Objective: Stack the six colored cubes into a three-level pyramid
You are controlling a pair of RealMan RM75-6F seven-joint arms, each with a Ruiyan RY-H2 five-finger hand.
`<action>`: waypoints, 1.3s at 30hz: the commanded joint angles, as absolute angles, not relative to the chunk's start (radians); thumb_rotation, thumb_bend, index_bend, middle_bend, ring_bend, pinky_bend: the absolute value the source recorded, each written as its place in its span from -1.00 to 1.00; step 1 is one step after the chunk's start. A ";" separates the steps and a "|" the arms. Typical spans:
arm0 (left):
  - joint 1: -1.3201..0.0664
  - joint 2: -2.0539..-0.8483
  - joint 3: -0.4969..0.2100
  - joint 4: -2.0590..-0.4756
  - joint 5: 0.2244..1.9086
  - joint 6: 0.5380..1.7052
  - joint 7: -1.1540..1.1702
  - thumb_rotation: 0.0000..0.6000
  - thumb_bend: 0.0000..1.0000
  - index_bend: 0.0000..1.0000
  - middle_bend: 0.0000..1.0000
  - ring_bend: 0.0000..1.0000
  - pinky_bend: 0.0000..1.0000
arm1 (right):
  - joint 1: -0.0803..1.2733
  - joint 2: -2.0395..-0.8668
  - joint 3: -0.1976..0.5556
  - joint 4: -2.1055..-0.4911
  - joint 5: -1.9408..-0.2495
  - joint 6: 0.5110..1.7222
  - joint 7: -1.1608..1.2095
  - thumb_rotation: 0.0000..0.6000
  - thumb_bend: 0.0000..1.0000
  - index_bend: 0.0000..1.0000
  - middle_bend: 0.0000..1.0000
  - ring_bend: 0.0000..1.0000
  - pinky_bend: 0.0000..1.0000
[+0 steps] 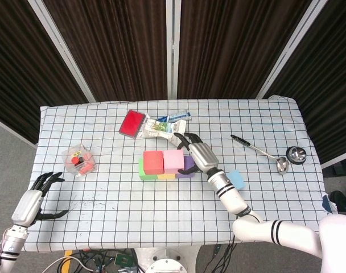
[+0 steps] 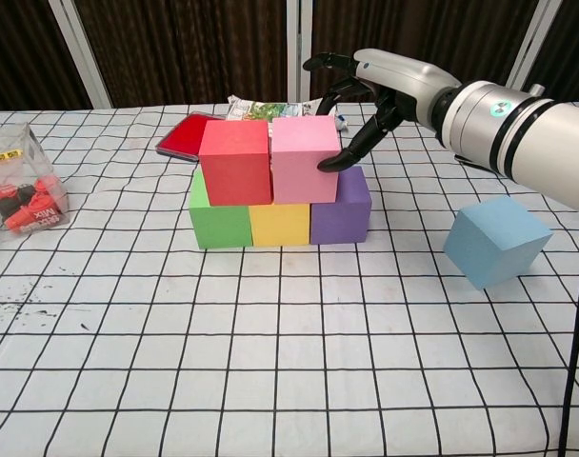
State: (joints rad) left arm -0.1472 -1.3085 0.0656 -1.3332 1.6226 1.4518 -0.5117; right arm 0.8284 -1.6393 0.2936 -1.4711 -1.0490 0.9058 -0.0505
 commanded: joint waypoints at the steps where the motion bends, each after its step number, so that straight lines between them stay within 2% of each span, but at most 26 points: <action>1: -0.148 -1.308 0.065 -1.334 1.622 1.451 -0.511 1.00 -1.00 -0.80 -0.57 -0.90 -0.91 | 0.829 -1.642 0.294 -1.469 -1.049 0.904 -0.049 1.00 -0.73 -1.00 -0.18 -0.91 -1.00; 24: -0.145 -1.312 0.067 -1.327 1.622 1.451 -0.516 1.00 -1.00 -0.80 -0.57 -0.90 -0.91 | 0.832 -1.648 0.294 -1.456 -1.060 0.893 -0.032 1.00 -0.78 -1.00 -0.22 -0.91 -1.00; 39: -0.146 -1.311 0.066 -1.326 1.621 1.449 -0.518 1.00 -1.00 -0.80 -0.57 -0.90 -0.91 | 0.834 -1.635 0.291 -1.462 -1.066 0.873 -0.015 1.00 -0.95 -1.00 -0.53 -0.95 -1.00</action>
